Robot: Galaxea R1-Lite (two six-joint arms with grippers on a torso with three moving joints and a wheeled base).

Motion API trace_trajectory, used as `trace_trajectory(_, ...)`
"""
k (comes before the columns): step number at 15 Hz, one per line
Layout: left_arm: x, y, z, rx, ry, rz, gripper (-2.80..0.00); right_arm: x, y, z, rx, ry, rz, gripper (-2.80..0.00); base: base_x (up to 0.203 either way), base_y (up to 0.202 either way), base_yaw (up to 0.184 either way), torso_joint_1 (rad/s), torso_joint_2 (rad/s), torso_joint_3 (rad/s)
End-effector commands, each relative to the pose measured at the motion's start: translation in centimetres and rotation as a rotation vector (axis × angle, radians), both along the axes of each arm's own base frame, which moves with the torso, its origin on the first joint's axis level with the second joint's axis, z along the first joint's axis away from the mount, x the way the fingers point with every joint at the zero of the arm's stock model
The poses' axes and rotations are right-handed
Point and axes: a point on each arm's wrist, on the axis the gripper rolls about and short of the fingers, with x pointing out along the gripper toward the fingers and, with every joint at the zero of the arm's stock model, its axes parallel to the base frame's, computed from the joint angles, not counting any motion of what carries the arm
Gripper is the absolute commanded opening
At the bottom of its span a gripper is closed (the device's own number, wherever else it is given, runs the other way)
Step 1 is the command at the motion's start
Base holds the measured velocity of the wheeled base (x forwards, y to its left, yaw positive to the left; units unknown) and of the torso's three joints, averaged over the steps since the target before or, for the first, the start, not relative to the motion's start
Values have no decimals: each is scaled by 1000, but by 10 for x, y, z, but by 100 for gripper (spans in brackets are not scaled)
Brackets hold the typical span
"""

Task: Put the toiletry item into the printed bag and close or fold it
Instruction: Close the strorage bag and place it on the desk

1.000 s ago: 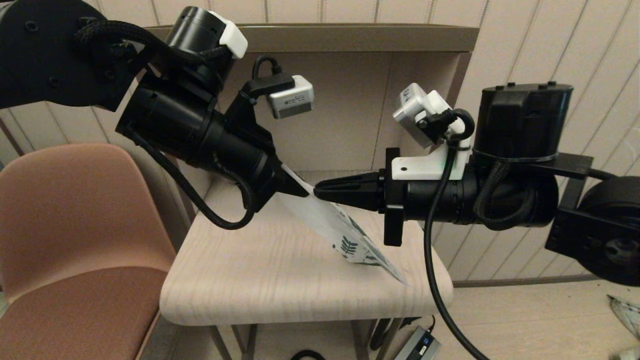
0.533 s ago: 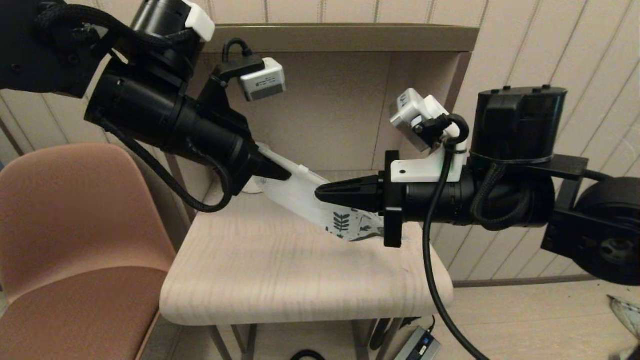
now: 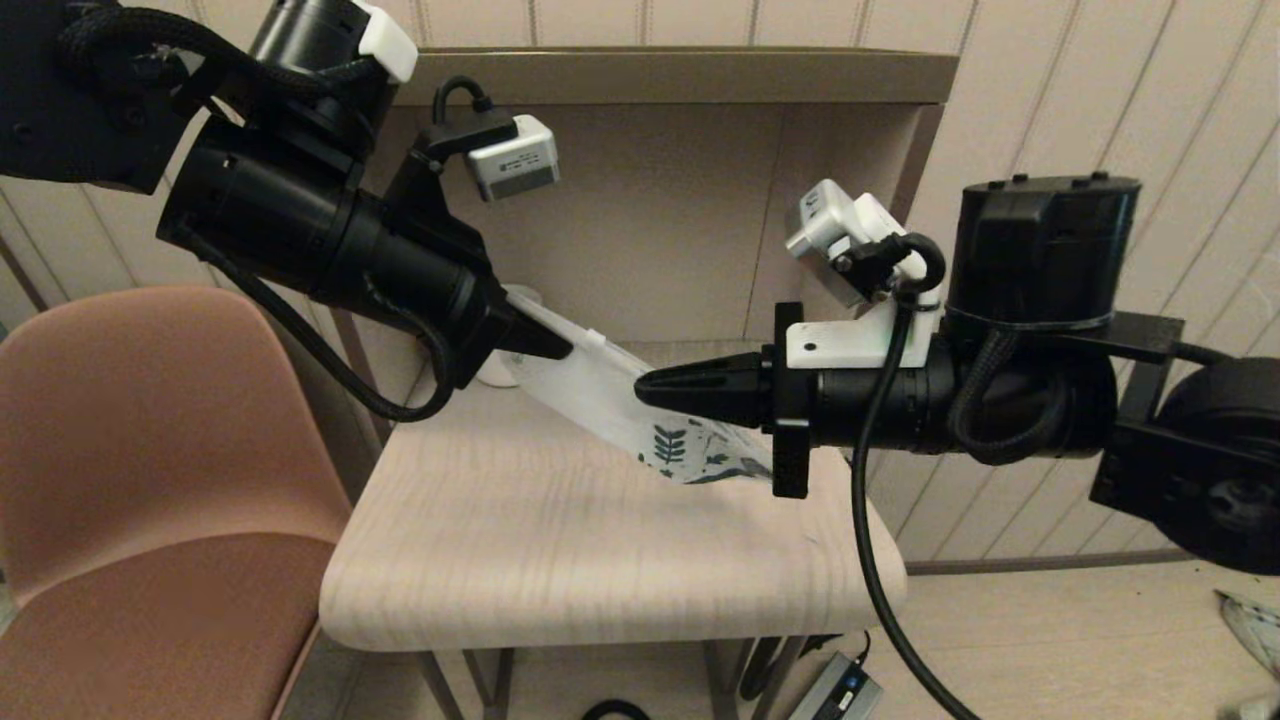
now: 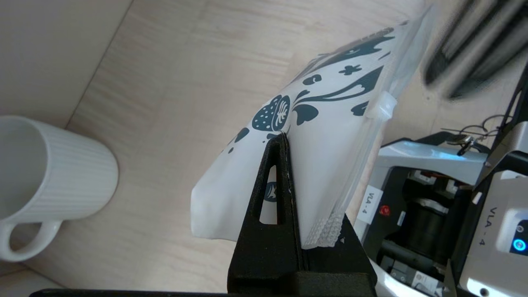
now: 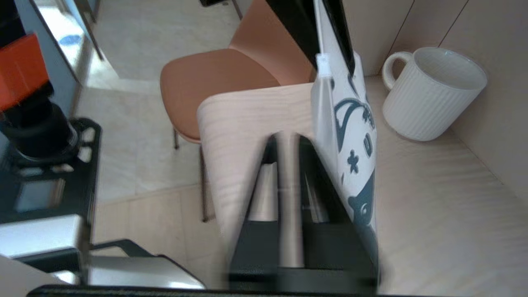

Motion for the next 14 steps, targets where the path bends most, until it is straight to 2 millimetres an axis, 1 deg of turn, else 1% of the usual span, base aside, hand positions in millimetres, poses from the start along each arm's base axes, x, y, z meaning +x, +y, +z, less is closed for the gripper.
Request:
trace_trajectory(1, 2, -1, -3, 7, 11, -5, -280, -9, -6, 6, 5, -43, 4, 0, 0, 0, 0, 0, 0, 0)
trace_trajectory(5, 3, -4, -6, 11, 21, -10, -280, -11, -6, 8, 10, -50, 3, 0, 0, 0, 0, 0, 0, 0)
trace_trajectory(7, 1, -8, -7, 11, 20, -24, -280, -10, -6, 10, 19, -63, 0, 0, 0, 0, 0, 0, 0, 0)
trace_trajectory(9, 1, -15, -10, 14, 27, -43, -280, -7, -4, 8, 31, -84, -36, 0, 0, 0, 0, 0, 0, 0)
trace_trajectory(11, -2, -22, -12, 22, 36, -63, -280, 1, 1, 3, 44, -98, -69, 0, 0, 0, 0, 0, 0, 0)
trace_trajectory(13, 0, -23, -14, 25, 36, -67, -280, 5, 5, -2, 38, -88, -70, 0, 0, 0, 0, 0, 0, 0)
trace_trajectory(14, 0, -23, -14, 26, 37, -67, -280, 5, 4, -1, 40, -91, -70, 0, 0, 0, 0, 0, 0, 0)
